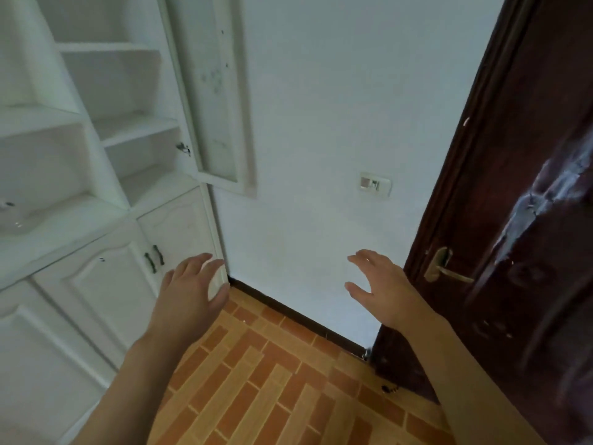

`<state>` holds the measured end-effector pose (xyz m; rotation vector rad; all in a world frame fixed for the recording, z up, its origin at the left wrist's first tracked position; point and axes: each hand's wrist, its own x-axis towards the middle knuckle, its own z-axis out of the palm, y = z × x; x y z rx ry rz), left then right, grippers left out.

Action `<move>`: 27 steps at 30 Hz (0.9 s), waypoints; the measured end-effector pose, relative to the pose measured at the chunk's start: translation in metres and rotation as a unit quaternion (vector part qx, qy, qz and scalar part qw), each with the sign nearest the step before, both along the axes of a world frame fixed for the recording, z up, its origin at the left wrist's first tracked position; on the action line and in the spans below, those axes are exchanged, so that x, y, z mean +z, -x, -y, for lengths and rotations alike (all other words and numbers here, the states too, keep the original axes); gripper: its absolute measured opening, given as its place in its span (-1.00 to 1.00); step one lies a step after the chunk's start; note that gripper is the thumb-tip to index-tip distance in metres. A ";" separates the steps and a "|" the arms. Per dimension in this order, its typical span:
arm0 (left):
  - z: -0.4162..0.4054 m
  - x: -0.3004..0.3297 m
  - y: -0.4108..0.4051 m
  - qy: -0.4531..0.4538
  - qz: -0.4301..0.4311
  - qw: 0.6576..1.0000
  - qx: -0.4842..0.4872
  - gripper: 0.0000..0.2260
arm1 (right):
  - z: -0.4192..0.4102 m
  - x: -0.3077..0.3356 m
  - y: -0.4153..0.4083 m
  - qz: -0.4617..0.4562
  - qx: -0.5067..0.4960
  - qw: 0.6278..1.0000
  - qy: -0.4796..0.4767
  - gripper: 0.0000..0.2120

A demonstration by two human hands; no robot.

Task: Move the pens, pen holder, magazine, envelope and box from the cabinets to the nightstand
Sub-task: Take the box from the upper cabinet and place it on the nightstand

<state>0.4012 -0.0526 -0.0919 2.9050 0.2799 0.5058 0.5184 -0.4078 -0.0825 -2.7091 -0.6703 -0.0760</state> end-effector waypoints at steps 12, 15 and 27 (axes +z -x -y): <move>-0.195 0.036 -0.057 -0.012 0.024 0.999 0.036 -0.56 | -0.215 0.041 -0.087 0.035 0.066 0.997 0.010 -0.45; -0.227 0.048 -0.061 -0.012 0.037 0.998 0.053 -0.55 | -0.256 0.053 -0.107 0.048 0.090 0.995 0.014 -0.45; -0.330 0.093 -0.110 -0.041 0.065 0.990 0.118 -0.48 | -0.393 0.105 -0.212 0.086 0.190 0.978 -0.004 -0.45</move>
